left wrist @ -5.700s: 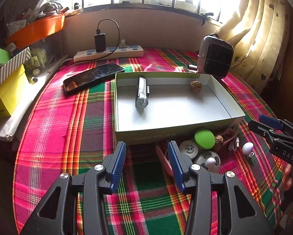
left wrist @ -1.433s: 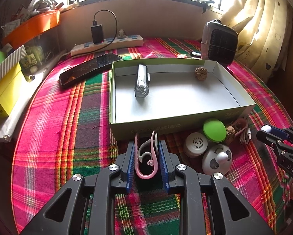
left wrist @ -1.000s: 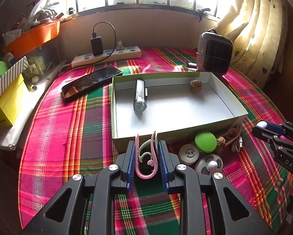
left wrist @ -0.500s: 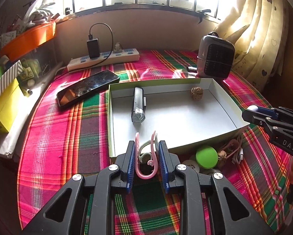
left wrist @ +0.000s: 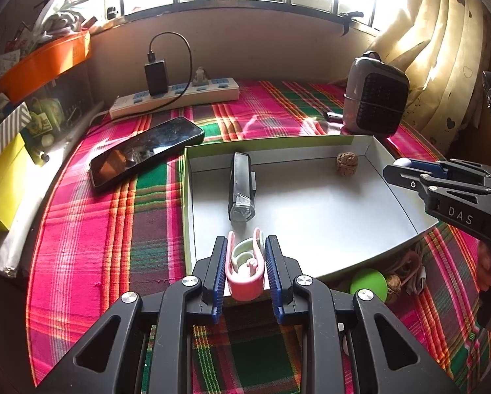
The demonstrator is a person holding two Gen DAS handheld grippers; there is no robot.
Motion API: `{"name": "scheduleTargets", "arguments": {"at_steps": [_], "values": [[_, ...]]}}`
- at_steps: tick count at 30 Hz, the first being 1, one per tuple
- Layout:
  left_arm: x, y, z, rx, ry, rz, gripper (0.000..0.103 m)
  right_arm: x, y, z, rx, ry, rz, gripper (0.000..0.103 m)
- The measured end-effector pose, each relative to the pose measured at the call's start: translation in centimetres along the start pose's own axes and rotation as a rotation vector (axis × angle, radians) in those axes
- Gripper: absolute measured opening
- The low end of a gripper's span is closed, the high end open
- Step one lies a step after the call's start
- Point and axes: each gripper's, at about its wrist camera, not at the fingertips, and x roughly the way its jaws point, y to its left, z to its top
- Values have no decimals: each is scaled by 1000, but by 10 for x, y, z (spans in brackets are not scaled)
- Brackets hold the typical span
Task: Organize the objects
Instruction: 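Lower the pink hook into the box with the left gripper while the right holds the mushroom toy above it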
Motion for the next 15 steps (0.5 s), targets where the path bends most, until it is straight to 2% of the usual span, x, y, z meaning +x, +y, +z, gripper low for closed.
{"name": "scheduleTargets", "arguments": {"at_steps": [7,15], "values": [[16,4,1,-13,33,-1,21,15,-2,2,5,26,-10,27],[22,4,5,-9,29,-1,21,27,-3,6,5,39,-21,27]]}}
